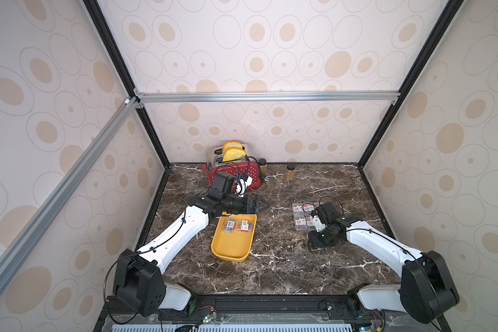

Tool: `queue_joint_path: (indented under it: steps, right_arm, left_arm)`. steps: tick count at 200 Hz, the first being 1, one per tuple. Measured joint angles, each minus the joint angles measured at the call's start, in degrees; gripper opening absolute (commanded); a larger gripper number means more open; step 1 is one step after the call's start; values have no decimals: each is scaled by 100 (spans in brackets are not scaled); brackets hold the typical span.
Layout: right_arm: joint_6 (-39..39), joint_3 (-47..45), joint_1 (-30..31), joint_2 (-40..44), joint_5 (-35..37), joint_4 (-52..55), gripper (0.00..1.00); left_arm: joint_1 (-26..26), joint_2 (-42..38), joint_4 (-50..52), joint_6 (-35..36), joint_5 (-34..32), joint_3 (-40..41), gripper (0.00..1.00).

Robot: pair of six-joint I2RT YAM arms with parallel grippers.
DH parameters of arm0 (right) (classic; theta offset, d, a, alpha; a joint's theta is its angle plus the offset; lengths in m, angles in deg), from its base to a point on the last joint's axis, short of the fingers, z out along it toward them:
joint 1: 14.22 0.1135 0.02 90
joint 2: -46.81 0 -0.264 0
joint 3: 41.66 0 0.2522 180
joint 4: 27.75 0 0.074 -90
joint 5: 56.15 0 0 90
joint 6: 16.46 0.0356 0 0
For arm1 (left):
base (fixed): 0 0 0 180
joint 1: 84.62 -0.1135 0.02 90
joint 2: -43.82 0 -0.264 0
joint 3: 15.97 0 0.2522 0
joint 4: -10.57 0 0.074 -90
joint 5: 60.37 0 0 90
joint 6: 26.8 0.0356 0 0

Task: Take the paper clips out of the storage box
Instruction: Place the boxed paper clips at the center of the board.

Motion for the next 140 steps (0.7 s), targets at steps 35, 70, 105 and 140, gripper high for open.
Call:
queue_joint_path:
  steps: [35,70,105,140]
  right_arm:
    - [61,-118,-120,-221,2,-280,27]
    - [76,-173,-264,-463,2,-555,29]
    - [79,-173,-337,-732,4,-765,30]
    - [92,-173,-352,-817,20,-894,33]
  left_arm:
    - [0,-15,28,2,-72,57,99]
    - [0,-15,35,26,-83,63,99]
    - [0,-15,37,57,-83,63,99]
    - [0,-15,63,90,-85,63,99]
